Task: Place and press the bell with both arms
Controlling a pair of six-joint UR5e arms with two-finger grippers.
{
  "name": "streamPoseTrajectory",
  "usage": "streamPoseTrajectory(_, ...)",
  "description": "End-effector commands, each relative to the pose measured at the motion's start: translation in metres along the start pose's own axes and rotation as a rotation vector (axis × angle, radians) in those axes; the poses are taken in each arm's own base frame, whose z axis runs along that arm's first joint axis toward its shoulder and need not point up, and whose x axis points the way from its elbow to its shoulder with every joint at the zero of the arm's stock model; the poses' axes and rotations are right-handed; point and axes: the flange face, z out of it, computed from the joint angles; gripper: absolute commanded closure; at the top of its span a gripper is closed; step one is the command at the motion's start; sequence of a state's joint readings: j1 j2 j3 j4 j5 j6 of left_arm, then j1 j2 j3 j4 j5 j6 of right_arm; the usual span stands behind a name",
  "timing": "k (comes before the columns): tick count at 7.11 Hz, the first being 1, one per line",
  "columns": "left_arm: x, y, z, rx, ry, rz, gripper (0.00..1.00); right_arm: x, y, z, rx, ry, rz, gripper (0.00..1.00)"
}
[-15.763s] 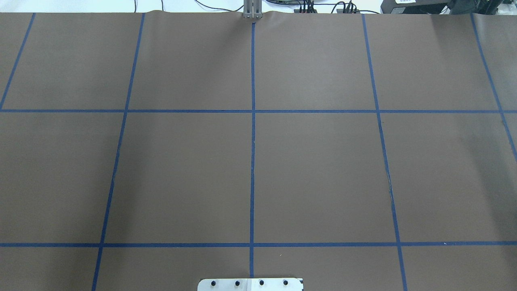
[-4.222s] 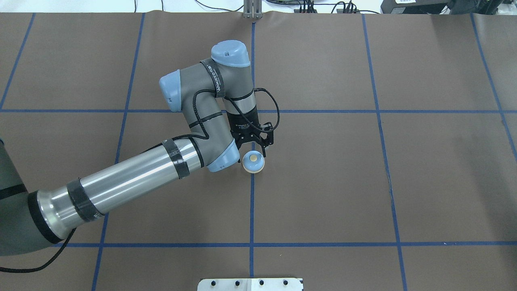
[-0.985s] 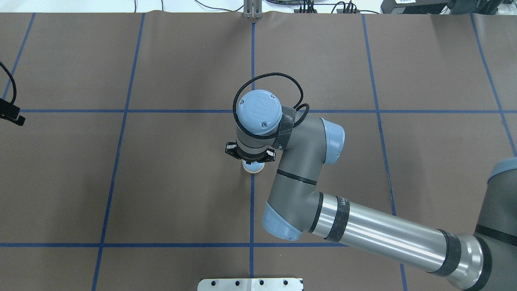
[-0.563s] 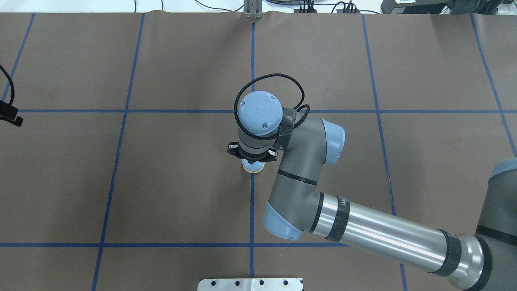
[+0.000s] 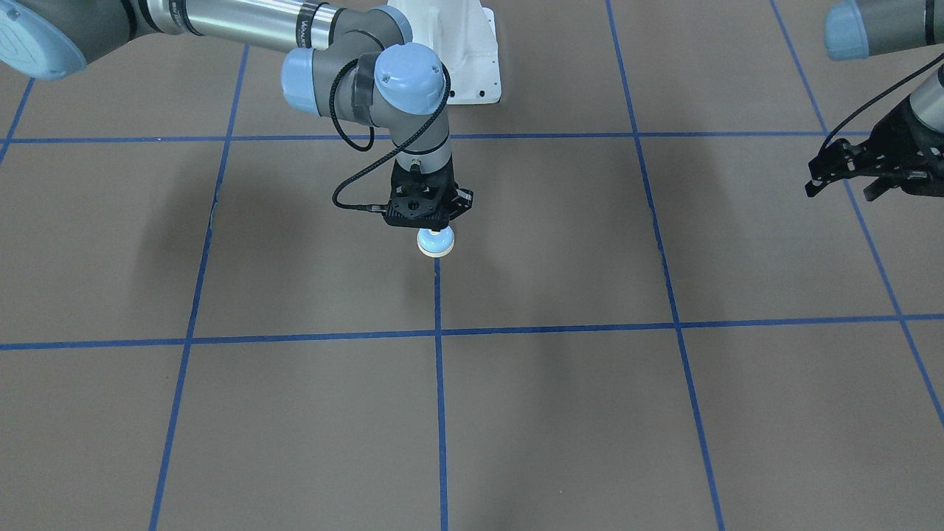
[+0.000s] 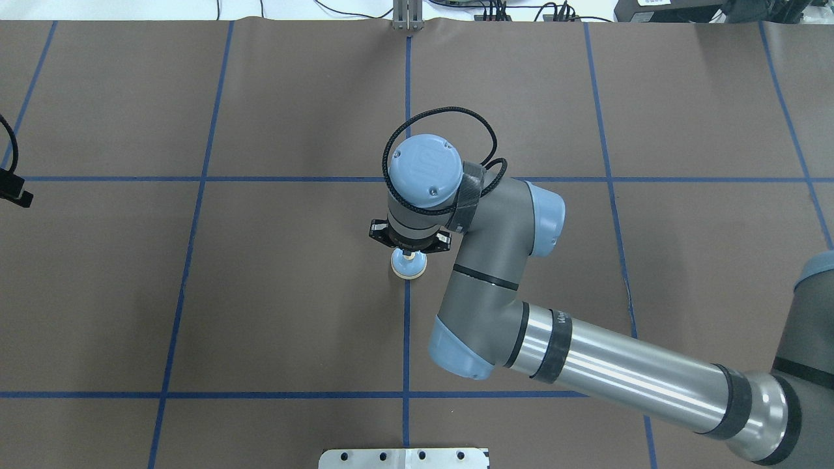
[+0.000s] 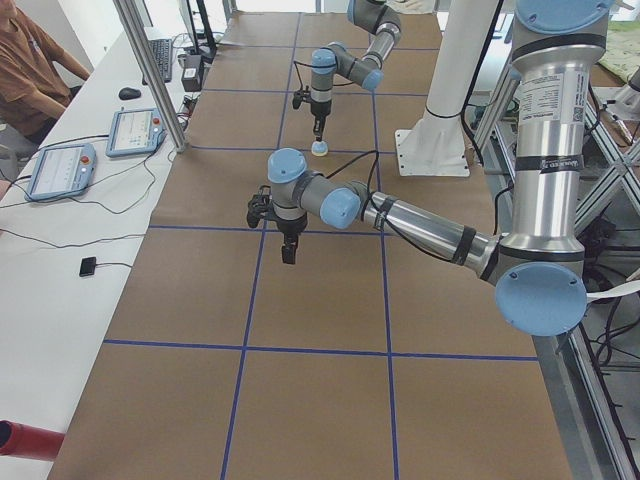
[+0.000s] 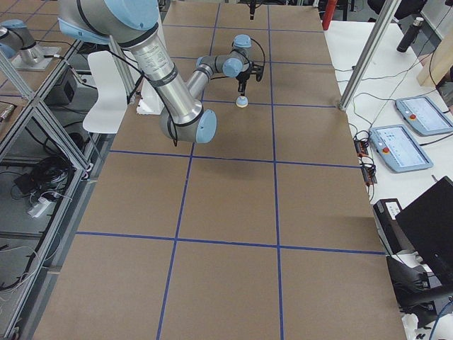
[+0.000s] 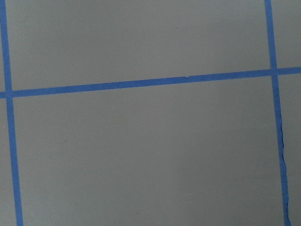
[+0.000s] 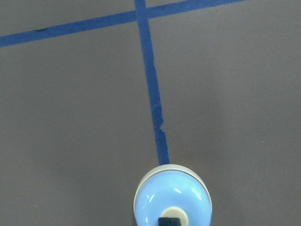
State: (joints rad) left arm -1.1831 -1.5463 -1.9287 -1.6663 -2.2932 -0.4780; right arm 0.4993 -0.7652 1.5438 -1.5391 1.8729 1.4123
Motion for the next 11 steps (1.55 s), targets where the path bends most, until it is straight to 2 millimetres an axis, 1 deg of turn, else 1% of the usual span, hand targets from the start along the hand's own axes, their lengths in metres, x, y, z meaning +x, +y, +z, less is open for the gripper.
streamPoseTrajectory(1,0.002,0.002,-0.004,0.006,0.003,0.004,0.01,0.092,-0.031,-0.089,0.019,-0.050,0.040,1.00)
streamPoseTrajectory(2,-0.005,0.013,-0.003,-0.002,-0.001,-0.004,0.01,0.152,-0.047,-0.117,0.010,-0.065,0.018,1.00)
streamPoseTrajectory(3,-0.004,0.017,-0.008,0.003,0.003,0.019,0.01,0.213,-0.062,-0.129,0.004,-0.045,-0.020,1.00)
streamPoseTrajectory(4,-0.021,0.026,-0.011,0.003,-0.005,0.043,0.01,0.281,-0.090,-0.142,-0.004,-0.021,-0.050,0.94)
streamPoseTrajectory(5,-0.043,0.037,-0.017,0.004,-0.012,0.091,0.01,0.369,-0.117,-0.160,-0.030,-0.010,-0.118,0.80)
streamPoseTrajectory(6,-0.067,0.049,-0.022,0.006,-0.024,0.101,0.01,0.449,-0.131,-0.174,-0.038,0.004,-0.195,0.69)
streamPoseTrajectory(7,-0.088,0.063,-0.022,-0.001,-0.033,0.124,0.01,0.521,-0.136,-0.187,-0.032,0.023,-0.244,0.62)
streamPoseTrajectory(8,-0.113,0.068,-0.033,0.016,-0.045,0.149,0.01,0.587,-0.141,-0.195,-0.034,0.031,-0.276,0.33)
streamPoseTrajectory(9,-0.140,0.082,-0.040,0.025,-0.057,0.131,0.01,0.636,-0.141,-0.204,-0.025,0.030,-0.268,0.00)
streamPoseTrajectory(10,-0.170,0.091,-0.040,0.025,-0.039,0.091,0.01,0.672,-0.131,-0.203,-0.033,0.039,-0.284,0.00)
streamPoseTrajectory(11,-0.183,0.099,-0.039,0.023,0.031,0.045,0.01,0.695,-0.129,-0.200,-0.042,0.044,-0.280,0.00)
